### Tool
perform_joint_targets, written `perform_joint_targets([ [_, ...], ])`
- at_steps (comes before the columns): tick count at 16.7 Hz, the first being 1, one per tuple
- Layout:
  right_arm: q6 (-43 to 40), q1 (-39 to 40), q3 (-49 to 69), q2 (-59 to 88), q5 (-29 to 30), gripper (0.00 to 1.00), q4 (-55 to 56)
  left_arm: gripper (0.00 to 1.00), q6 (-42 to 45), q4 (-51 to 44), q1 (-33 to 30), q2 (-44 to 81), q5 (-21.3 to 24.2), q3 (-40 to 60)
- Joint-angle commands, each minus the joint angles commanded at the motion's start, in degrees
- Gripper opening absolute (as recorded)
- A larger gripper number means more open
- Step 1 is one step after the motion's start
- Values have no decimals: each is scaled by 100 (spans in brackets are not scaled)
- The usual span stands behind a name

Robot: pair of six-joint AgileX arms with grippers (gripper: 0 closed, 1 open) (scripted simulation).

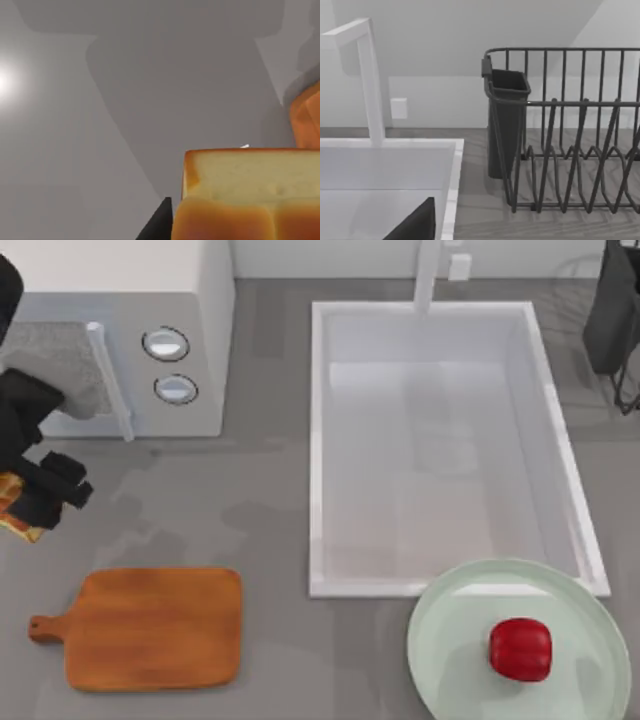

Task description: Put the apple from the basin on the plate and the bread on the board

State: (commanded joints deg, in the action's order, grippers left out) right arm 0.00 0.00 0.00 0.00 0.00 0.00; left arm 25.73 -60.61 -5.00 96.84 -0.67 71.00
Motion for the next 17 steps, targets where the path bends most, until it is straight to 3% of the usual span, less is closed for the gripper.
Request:
perform_joint_targets([
  [6,0,0,0,0,0,100,0,0,-2972,177,-957,-244,78,-345],
  [9,0,0,0,0,0,100,0,0,-4065,264,-1437,-389,116,-650],
  [12,0,0,0,0,0,100,0,0,-4639,247,-1710,-411,114,-976],
  [17,0,0,0,0,0,100,0,0,-4717,219,-1751,-390,111,-1042],
])
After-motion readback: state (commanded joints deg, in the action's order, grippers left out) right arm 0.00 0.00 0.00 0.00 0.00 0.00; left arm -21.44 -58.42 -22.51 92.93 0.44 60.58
